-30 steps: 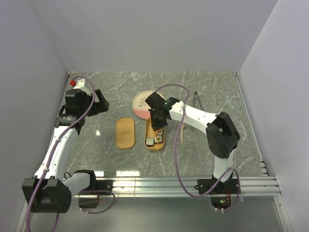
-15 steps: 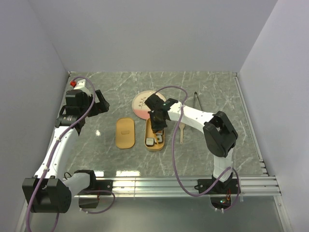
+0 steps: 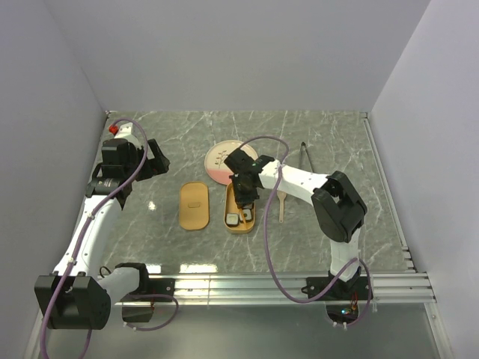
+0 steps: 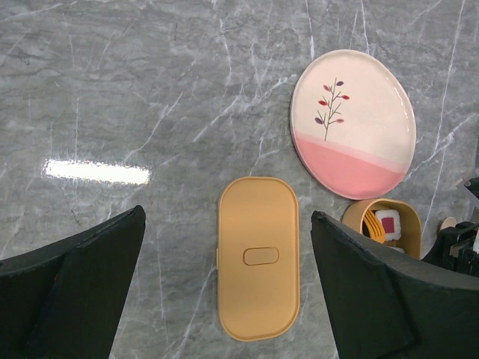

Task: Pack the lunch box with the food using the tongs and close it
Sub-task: Place the utensil into the utensil case

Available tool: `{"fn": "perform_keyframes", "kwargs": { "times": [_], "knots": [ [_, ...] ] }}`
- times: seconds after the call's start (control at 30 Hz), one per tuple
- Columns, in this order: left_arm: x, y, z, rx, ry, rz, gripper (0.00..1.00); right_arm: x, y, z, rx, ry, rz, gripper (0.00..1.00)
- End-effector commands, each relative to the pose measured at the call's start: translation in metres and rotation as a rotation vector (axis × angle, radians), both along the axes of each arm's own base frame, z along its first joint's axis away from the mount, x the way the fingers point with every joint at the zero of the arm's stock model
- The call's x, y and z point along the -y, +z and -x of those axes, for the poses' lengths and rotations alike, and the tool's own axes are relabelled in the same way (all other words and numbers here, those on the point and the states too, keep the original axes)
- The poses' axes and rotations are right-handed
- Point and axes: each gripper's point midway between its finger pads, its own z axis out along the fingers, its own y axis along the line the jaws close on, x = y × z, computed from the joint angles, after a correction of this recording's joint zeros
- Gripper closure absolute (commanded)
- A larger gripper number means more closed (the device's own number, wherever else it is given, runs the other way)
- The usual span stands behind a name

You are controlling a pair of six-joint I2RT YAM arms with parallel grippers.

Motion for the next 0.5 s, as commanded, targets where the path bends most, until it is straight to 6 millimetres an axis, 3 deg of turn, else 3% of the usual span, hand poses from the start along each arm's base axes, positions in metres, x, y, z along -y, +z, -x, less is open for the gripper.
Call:
{"fn": "perform_keyframes", "kwargs": {
  "times": [0.0,0.1,0.13,0.2,0.47],
  "knots": [
    [0.001,0.013,-0.006,0.049,0.002,0.007,0.01,-0.002,-0.007,0.000,0.009,0.019,0.003,1.00],
    [0.001,0.012,-0.006,0.048,0.002,0.007,0.00,0.000,-0.009,0.001,0.003,0.018,0.013,0.94],
    [0.001,0.012,-0.006,0.048,0.002,0.007,0.01,0.000,-0.009,0.002,0.003,0.018,0.013,0.86],
    [0.001,0.012,-0.006,0.047,0.002,0.007,0.01,0.000,-0.007,0.001,0.012,0.015,0.009,0.78],
    [0.000,0.012,-0.005,0.049,0.005,0.006,0.00,0.001,0.001,0.000,0.038,0.011,-0.005,0.67]
  ]
}}
